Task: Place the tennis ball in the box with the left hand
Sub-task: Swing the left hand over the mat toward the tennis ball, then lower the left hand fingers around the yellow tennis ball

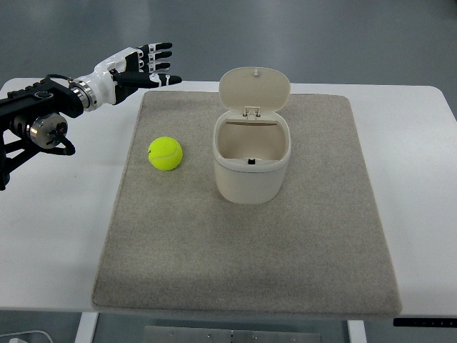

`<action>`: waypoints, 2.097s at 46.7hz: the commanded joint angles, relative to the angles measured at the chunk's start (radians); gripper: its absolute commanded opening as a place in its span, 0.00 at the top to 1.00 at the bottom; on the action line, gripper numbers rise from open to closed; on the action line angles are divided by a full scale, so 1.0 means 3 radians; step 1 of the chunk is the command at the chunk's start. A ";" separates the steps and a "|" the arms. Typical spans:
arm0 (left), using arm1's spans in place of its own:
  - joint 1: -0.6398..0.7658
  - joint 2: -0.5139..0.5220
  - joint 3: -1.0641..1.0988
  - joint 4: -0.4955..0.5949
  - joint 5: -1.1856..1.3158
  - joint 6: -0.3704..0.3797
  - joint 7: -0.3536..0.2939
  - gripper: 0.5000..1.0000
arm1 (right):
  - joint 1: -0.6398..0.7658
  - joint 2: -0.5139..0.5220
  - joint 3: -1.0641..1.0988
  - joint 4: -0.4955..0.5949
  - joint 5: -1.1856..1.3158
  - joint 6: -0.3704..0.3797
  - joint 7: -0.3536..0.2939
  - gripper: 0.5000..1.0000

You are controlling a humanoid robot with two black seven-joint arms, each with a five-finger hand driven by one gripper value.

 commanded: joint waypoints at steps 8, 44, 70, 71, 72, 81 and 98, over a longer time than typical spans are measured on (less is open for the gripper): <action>-0.0032 0.0176 0.0241 -0.0090 0.0020 0.0002 0.0008 0.09 | -0.0001 0.0000 0.0000 0.0000 -0.0001 0.0000 0.0000 0.12; -0.0032 0.0233 0.0666 -0.0382 0.0036 0.0084 0.0014 0.09 | -0.0001 0.0000 0.0000 0.0000 -0.0001 0.0000 0.0000 0.12; 0.0009 0.0217 0.0676 -0.0341 0.0036 0.0084 0.0014 0.09 | -0.0001 0.0000 0.0000 0.0000 -0.0001 0.0000 0.0000 0.12; 0.0004 0.0212 0.0686 -0.0341 0.0036 0.0084 0.0014 0.10 | -0.0001 0.0000 0.0000 -0.0005 0.0005 0.0000 0.0000 0.12; -0.0001 0.0212 0.0706 -0.0341 0.0036 0.0084 0.0014 0.10 | -0.0001 0.0000 0.0000 0.0000 0.0000 0.0000 0.0000 0.12; -0.0134 0.0176 0.0834 -0.0300 0.0066 0.0151 0.0014 0.11 | -0.0001 0.0000 0.0000 0.0000 -0.0001 0.0000 0.0000 0.12; -0.0216 -0.0110 0.1182 -0.0177 0.0225 0.0411 0.0014 0.11 | -0.0001 0.0000 0.0000 0.0000 0.0000 0.0000 0.0000 0.12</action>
